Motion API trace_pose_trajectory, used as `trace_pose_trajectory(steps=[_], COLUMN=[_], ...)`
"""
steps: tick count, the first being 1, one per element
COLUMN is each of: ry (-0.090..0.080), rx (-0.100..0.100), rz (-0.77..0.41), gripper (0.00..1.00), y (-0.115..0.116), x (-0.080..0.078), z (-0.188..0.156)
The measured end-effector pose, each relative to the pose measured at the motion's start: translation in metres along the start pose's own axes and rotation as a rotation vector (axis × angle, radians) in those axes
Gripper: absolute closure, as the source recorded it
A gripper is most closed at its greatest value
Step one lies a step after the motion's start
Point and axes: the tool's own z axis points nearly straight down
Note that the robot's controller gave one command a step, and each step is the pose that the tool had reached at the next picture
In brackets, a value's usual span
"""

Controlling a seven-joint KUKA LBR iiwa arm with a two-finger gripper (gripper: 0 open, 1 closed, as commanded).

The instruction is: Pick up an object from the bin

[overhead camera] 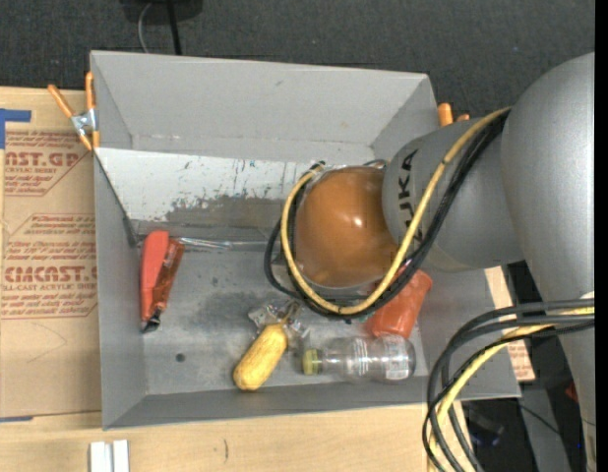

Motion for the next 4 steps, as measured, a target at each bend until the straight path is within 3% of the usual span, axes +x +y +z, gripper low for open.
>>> trace_pose_trajectory(steps=[2,4], ry=[0.005,-0.001], rx=[-0.004,0.0], rz=[0.0,0.0], gripper=[1.0,1.0], y=[0.002,0.0], x=[0.001,-0.001], z=[-0.014,-0.039])
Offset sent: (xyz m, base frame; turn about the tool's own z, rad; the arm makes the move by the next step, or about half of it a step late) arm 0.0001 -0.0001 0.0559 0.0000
